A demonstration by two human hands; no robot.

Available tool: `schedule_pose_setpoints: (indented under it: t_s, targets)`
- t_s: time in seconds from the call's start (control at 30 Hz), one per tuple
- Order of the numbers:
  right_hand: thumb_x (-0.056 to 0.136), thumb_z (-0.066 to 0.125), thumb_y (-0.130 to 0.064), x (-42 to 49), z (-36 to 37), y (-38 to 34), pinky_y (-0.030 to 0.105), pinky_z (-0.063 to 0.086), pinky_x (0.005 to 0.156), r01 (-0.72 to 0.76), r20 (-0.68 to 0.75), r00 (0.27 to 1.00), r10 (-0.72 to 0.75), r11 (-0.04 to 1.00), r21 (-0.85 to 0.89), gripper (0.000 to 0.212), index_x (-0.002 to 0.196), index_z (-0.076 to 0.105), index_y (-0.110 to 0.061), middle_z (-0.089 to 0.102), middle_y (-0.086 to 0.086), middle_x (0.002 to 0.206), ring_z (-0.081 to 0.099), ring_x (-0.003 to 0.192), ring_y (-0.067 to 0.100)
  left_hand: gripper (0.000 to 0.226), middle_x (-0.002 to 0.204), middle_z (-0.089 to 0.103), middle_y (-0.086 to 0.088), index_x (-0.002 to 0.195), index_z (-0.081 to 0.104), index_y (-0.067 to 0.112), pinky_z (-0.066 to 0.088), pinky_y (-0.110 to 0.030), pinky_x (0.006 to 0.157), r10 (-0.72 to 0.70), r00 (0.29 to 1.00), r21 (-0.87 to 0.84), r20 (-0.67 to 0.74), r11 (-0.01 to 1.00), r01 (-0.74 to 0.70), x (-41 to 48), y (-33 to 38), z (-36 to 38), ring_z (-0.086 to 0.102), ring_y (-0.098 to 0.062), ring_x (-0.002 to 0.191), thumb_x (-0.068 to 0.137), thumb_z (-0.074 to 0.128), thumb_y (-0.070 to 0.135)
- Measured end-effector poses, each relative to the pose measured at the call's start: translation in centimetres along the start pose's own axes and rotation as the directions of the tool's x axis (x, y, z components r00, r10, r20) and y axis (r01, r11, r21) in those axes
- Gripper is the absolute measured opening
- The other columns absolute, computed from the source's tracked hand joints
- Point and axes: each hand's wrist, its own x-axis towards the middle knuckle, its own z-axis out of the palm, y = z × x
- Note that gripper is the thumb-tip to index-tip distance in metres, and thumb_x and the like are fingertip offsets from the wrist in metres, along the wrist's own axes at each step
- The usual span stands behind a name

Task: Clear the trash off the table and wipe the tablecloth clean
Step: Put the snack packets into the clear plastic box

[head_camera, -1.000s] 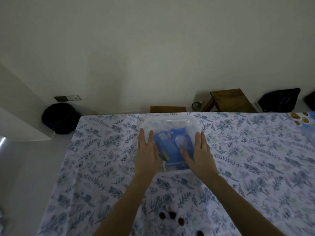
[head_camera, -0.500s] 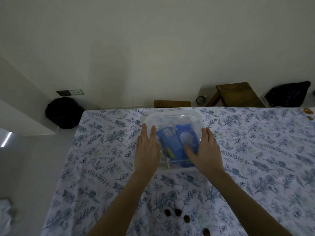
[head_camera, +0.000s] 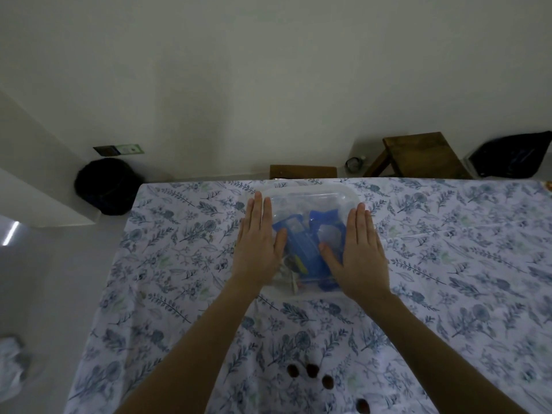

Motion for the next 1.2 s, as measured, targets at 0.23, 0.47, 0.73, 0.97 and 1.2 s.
schedule_pose_setpoints:
  t_s: [0.23,0.47,0.73,0.97,1.2]
  targets:
    - [0.086,0.026,-0.067,0.1,0.3,-0.1,0.043,0.02,0.117,0.007,-0.033,0.999,-0.008,1.0,-0.02,0.092,0.15,0.003,-0.005,0.001,0.011,0.16,0.004,0.147,0.025,0.071,0.161,-0.014,0.002,0.153,-0.005,0.016,-0.001,-0.031,0.12,0.004,1.0,0.001,-0.023,1.0,-0.003,0.2,0.0,0.4,-0.018,-0.013,0.147,0.096,0.015,0.053]
    - [0.083,0.014,-0.072,0.6,-0.5,-0.1,0.047,0.008,0.119,-0.005,0.042,0.999,0.007,1.0,-0.028,0.095,0.149,-0.004,-0.006,-0.008,0.011,0.159,-0.006,0.147,0.024,0.071,0.162,-0.011,-0.008,0.153,-0.002,0.011,0.007,-0.048,0.122,-0.034,0.998,0.242,0.055,0.97,0.02,0.4,0.8,-1.2,-0.009,-0.024,0.15,0.095,0.007,0.051]
    - [0.094,0.023,-0.058,-4.7,0.1,2.1,0.039,0.007,0.119,0.083,-0.023,0.996,-0.081,0.981,0.174,0.078,0.151,0.003,-0.009,-0.004,0.003,0.158,-0.004,0.146,0.016,0.061,0.155,0.028,-0.018,0.145,0.035,0.005,0.022,-0.053,0.117,0.104,0.994,0.298,-0.021,0.95,-0.093,-5.6,3.7,0.2,0.022,-0.031,0.146,0.097,0.028,0.041]
    - [0.095,0.023,-0.053,-4.4,0.8,2.3,0.036,0.006,0.119,0.091,-0.049,0.995,-0.085,0.984,0.152,0.075,0.15,0.007,-0.005,0.003,0.009,0.159,0.0,0.147,0.02,0.059,0.153,0.033,-0.017,0.143,0.039,0.004,0.021,-0.05,0.12,0.093,0.994,0.259,-0.061,0.963,-0.074,-5.4,3.9,0.6,0.024,-0.028,0.146,0.095,0.034,0.039]
    - [0.095,0.026,-0.057,-1.1,-0.8,2.2,0.032,0.004,0.119,0.076,0.066,0.993,-0.095,0.968,0.241,0.078,0.15,-0.001,-0.009,-0.012,0.004,0.158,-0.007,0.146,0.016,0.07,0.158,0.022,-0.014,0.148,0.029,0.007,0.006,-0.042,0.122,0.084,0.997,0.121,-0.001,0.989,-0.083,-2.3,3.0,-0.4,0.013,-0.026,0.149,0.093,0.02,0.049]
